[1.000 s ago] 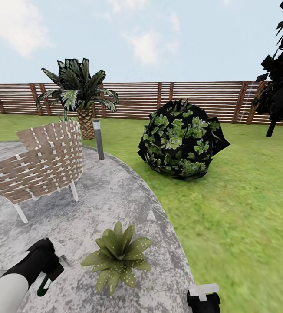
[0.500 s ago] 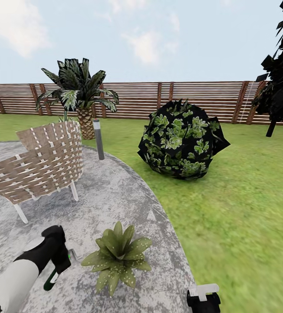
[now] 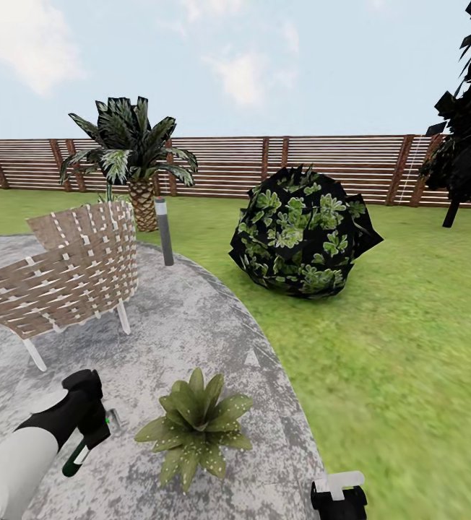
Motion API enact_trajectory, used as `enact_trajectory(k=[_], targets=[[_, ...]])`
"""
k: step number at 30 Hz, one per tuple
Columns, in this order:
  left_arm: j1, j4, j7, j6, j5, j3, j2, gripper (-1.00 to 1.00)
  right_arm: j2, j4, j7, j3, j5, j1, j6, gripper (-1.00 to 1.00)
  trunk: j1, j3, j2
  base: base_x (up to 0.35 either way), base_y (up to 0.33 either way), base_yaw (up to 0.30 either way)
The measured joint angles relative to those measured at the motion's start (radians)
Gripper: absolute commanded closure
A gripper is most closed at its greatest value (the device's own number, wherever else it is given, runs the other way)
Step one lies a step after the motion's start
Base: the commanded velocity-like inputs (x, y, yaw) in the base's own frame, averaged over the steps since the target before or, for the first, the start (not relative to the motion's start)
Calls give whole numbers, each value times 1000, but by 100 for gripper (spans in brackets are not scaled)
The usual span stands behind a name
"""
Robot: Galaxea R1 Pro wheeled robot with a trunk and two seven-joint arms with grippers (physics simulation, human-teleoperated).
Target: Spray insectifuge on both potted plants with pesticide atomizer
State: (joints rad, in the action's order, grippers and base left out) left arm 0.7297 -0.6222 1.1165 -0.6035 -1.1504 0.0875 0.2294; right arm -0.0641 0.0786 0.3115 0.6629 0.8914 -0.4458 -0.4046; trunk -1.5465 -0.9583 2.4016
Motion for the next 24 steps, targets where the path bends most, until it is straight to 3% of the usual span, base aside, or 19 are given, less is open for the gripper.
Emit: enact_trajectory(k=[8,13,15,17,20,24], targets=[[-15,3,-8,3,-3,12,-3,100,0,0,0,0,0,0,0,-100,0,0,0,67,68,0],[-18,18,-10,17,-5,8,38,100,0,0,0,0,0,0,0,-100,0,0,0,1,1,0],[-18,19,-9,18,-1,6,40,100,0,0,0,0,0,0,0,-100,0,0,0,0,0,0],[-18,19,-10,17,1,5,29,100,0,0,0,0,0,0,0,-100,0,0,0,0,0,0],[-18,18,-10,15,-1,2,-16,100,0,0,0,0,0,0,0,-100,0,0,0,0,0,0],[-18,13,-14,14,-2,0,-37,100,0,0,0,0,0,1,0,-100,0,0,0,0,0,0]])
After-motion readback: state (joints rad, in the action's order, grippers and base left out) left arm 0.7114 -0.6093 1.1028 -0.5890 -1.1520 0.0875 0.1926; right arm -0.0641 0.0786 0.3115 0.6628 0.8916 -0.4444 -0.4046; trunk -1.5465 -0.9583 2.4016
